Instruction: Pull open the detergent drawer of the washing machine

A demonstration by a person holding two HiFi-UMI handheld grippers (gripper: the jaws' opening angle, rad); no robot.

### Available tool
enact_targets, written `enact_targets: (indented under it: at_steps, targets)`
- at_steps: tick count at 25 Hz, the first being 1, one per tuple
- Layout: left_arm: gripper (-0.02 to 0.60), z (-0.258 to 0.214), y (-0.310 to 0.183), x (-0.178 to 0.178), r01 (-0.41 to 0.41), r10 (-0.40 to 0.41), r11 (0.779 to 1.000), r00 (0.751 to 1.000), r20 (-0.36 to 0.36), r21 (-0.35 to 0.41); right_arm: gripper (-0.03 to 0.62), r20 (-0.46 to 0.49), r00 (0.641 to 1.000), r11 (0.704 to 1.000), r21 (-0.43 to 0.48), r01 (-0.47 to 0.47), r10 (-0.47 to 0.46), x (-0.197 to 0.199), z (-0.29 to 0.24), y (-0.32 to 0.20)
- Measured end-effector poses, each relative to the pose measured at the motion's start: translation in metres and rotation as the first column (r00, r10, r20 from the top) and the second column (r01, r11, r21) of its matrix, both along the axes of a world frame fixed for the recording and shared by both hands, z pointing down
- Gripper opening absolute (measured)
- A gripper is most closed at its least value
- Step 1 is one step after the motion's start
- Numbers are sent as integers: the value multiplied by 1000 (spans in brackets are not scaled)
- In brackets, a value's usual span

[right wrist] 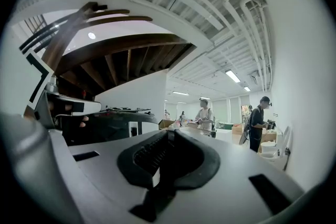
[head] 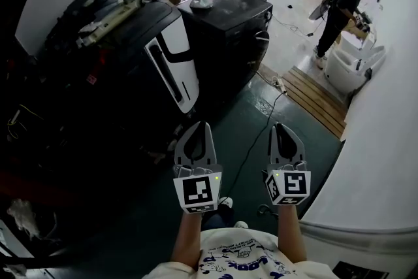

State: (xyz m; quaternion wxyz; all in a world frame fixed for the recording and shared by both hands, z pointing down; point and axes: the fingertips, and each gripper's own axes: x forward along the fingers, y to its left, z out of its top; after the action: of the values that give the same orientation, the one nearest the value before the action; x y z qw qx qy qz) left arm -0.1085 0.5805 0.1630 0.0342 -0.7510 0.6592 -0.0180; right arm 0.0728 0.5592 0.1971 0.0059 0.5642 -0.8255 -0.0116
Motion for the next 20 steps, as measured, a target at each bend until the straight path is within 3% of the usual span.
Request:
enact_targets:
  at_steps: [4, 9, 17, 20]
  targets:
    - [14, -1, -26, -7, -11, 12, 1000, 1000, -13, 28, 100, 6, 1000, 1000, -2, 5, -4, -11, 3, -23]
    - [14, 6, -51, -18, -31, 32, 999, 999, 7, -5, 193, 20, 1000, 1000, -12, 6, -6, -24, 6, -46]
    - [14, 13, -80, -28, -29, 29, 999, 998, -50, 14, 225, 23, 1000, 999, -42, 16, -15, -37, 17, -68]
    - [14, 20, -93, -25, -33, 32, 999, 999, -22, -29, 231, 18, 1000, 999, -51, 18, -17, -34, 20, -79]
